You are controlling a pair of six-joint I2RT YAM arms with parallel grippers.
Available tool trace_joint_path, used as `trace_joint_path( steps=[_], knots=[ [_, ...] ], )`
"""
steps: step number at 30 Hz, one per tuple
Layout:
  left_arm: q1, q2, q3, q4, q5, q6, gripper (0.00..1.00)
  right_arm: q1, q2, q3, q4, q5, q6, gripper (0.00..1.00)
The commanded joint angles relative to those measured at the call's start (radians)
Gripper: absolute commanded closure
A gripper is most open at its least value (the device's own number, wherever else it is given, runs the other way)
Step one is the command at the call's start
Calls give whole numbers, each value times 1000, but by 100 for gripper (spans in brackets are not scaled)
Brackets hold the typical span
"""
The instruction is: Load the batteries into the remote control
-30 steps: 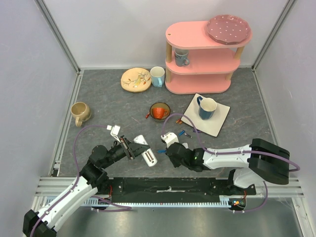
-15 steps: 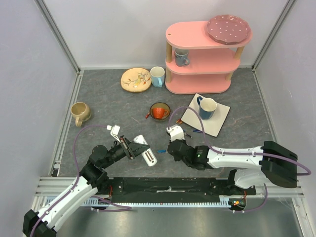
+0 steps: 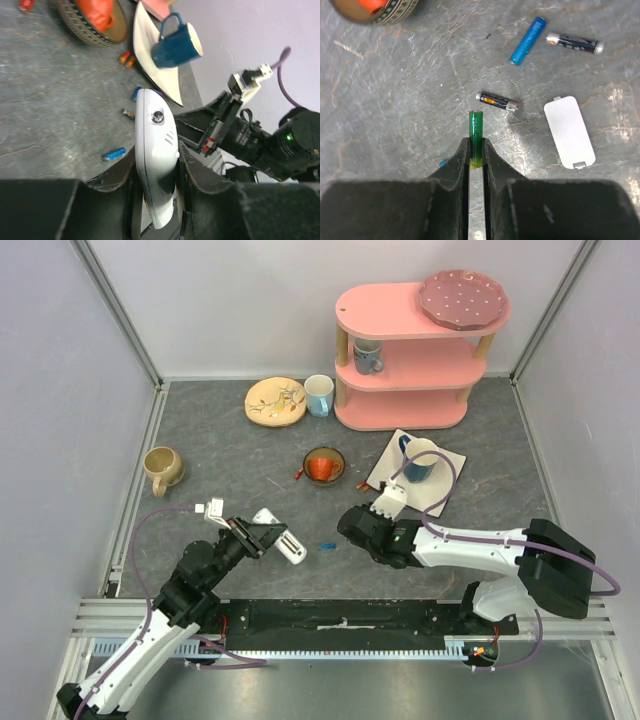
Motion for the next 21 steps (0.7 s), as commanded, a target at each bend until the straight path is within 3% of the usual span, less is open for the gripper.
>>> trace_joint_path(
  steps=[1, 10, 21],
  knots=[
    [4, -58, -13, -140, -165, -50, 98, -19, 6, 29, -80, 110, 368, 100],
    [4, -64, -7, -214, -192, -80, 98, -27, 124, 112, -318, 22, 582, 100],
    [4, -98, -24, -206, -172, -101, 98, -16, 166, 115, -332, -7, 614, 100]
  ],
)
